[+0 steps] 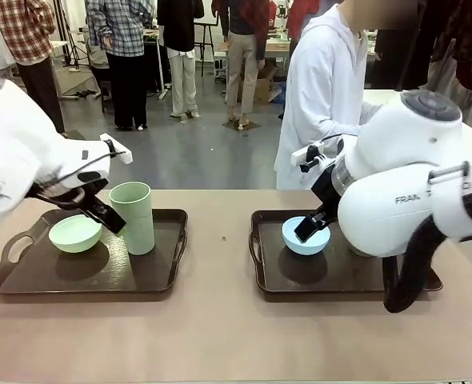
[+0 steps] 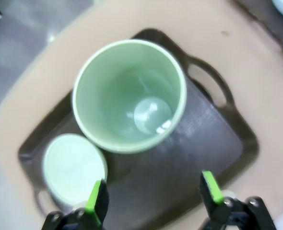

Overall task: Set up a tray with a mat and arrange the tableware.
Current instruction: Pick up the Picnic Bowl and Reusable plastic cup from the Handle tray in front of the human's position and hold them in the air.

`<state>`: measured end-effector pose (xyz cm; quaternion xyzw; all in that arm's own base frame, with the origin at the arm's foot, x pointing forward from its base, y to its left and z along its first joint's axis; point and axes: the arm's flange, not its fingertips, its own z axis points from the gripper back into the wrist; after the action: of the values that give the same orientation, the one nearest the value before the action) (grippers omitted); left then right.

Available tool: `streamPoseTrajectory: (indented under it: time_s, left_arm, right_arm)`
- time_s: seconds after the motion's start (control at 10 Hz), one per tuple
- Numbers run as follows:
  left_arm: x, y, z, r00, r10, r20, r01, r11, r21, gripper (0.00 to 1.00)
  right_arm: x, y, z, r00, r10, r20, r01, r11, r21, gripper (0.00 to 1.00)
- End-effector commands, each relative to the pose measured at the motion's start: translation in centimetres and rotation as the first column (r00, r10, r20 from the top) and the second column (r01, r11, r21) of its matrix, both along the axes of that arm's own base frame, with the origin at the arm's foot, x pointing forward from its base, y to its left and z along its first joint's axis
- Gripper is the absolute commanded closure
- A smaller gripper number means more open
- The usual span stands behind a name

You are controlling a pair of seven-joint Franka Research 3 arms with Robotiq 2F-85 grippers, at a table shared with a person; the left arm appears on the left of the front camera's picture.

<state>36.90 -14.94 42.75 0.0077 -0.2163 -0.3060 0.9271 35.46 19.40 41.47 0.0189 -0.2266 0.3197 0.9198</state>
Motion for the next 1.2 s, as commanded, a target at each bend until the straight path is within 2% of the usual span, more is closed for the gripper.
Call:
streamPoseTrajectory:
  time_s: [0.0,0.1,0.2,0.3,0.4,0.5,0.7,0.8,0.9,1.1]
  left_arm:
    - [-8.2,2.2,2.7,0.997,0.018,-0.074,-0.016,1.0,0.026,0.0]
    - [-10.9,2.7,2.7,0.992,0.011,-0.128,-0.013,1.0,-0.016,0.0]
    - [-12.2,2.9,2.4,0.985,0.025,-0.168,-0.035,0.998,-0.055,0.0]
    - [-13.3,3.0,1.6,0.975,0.094,-0.202,-0.107,0.993,-0.057,0.0]
    - [-12.5,3.1,1.2,0.955,0.211,-0.209,-0.223,0.974,-0.036,0.0]
    - [-8.0,1.1,6.7,0.985,0.016,-0.172,-0.02,1.0,-0.023,0.0]
    - [-8.0,1.1,6.7,0.985,0.016,-0.172,-0.02,1.0,-0.023,0.0]
    - [-8.6,1.3,7.0,0.979,0.059,-0.195,-0.066,0.997,-0.029,0.0]
    - [-6.8,2.3,5.6,0.97,0.086,-0.228,-0.104,0.992,-0.069,0.0]
    - [-6.5,4.7,5.7,0.956,0.037,-0.291,-0.113,0.962,-0.249,0.0]
  right_arm:
    - [-10.1,-4.2,-1.0,0.992,-0.108,-0.066,0.106,0.994,-0.024,0.0]
    - [-13.1,-6.5,-2.5,0.972,-0.192,-0.135,0.191,0.981,-0.023,0.0]
    - [-15.4,-8.1,-4.4,0.943,-0.265,-0.203,0.267,0.964,-0.019,0.0]
    - [-17.6,-9.4,-5.8,0.912,-0.331,-0.243,0.337,0.941,-0.019,0.0]
    - [-17.4,-9.9,-6.2,0.879,-0.422,-0.219,0.425,0.904,-0.038,0.0]
    - [-5.2,-2.2,3.7,0.943,-0.254,-0.214,0.248,0.967,-0.057,0.0]
    - [-5.2,-2.2,3.7,0.943,-0.254,-0.214,0.248,0.967,-0.057,0.0]
    - [-6.0,-3.0,4.4,0.92,-0.317,-0.233,0.31,0.948,-0.067,0.0]
    - [-5.4,-4.6,4.1,0.909,-0.322,-0.265,0.327,0.945,-0.029,0.0]
    - [-7.1,-10.8,4.0,0.872,-0.35,-0.342,0.407,0.906,0.112,0.0]
